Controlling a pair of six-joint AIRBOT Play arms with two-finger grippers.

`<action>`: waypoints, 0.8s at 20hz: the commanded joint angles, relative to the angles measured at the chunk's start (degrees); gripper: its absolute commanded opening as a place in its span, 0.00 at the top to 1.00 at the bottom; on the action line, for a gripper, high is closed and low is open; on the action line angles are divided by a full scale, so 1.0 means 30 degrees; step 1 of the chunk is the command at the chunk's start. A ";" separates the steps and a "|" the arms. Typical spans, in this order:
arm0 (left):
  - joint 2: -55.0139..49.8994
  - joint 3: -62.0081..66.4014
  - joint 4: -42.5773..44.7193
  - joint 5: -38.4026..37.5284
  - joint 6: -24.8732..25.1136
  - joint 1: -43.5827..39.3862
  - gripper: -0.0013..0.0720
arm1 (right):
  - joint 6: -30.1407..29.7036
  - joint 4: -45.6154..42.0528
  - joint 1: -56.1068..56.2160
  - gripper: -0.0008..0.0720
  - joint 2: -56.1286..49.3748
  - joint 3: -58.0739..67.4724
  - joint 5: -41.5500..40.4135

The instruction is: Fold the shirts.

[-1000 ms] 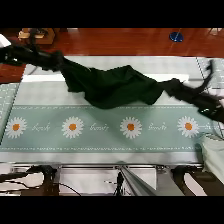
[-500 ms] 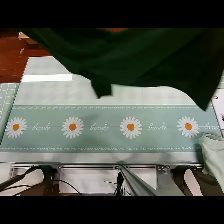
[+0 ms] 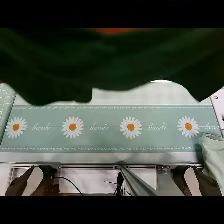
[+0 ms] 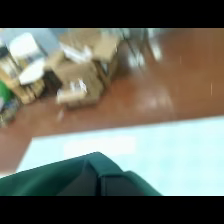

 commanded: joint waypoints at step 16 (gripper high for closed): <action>0.5945 -1.2837 1.0608 -0.2696 -0.2266 -0.2812 0.93 | 0.0801 -1.3996 0.7439 0.97 -0.2732 -0.1377 0.6499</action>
